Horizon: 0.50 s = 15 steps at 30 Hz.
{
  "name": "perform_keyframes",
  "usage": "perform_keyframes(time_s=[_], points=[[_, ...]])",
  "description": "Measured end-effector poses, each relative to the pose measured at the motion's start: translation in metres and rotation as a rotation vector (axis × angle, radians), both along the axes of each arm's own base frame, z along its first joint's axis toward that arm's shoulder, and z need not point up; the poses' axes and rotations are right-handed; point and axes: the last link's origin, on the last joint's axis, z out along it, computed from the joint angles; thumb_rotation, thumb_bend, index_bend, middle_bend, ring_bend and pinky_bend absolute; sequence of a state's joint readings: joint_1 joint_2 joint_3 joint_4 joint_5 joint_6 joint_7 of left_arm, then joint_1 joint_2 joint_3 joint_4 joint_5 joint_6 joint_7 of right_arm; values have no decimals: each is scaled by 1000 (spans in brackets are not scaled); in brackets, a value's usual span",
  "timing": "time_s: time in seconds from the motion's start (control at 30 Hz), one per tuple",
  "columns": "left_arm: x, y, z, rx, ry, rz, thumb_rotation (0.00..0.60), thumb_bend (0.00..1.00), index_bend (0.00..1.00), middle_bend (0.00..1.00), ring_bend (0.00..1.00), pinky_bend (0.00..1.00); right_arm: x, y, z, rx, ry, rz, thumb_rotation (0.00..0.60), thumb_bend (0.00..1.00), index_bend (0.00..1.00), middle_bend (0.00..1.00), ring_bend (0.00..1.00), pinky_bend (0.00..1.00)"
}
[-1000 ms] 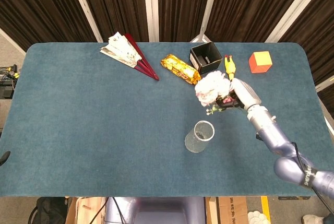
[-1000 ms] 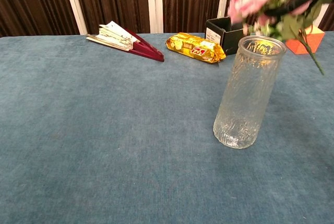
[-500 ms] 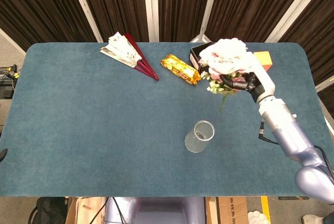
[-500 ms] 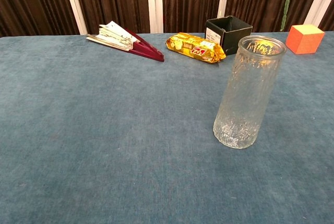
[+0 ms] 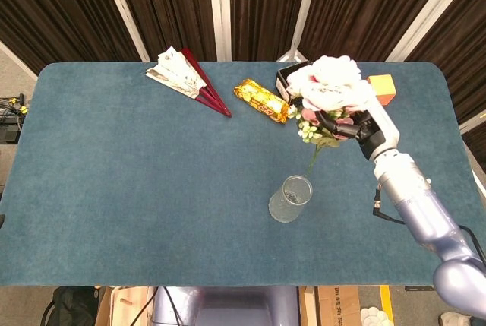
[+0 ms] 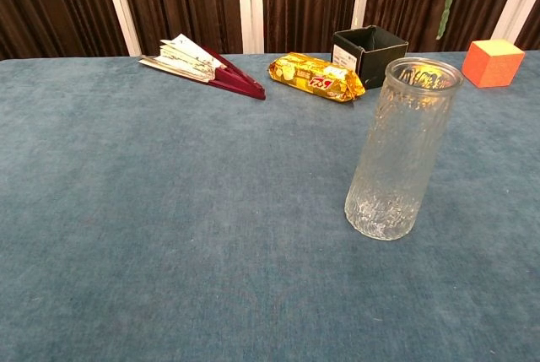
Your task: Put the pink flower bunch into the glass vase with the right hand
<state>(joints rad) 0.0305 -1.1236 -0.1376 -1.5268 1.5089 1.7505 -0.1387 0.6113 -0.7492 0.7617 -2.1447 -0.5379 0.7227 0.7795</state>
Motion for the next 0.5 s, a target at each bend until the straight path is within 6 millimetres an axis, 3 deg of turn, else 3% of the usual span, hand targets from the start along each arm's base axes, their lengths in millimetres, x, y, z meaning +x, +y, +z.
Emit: perform_keyframes(time_s=[0.5], points=[[0, 1, -1, -9, -5, 18, 600, 248, 36, 0, 0, 18, -15, 15, -33, 27, -30, 5, 600, 427, 555, 484, 533, 175]])
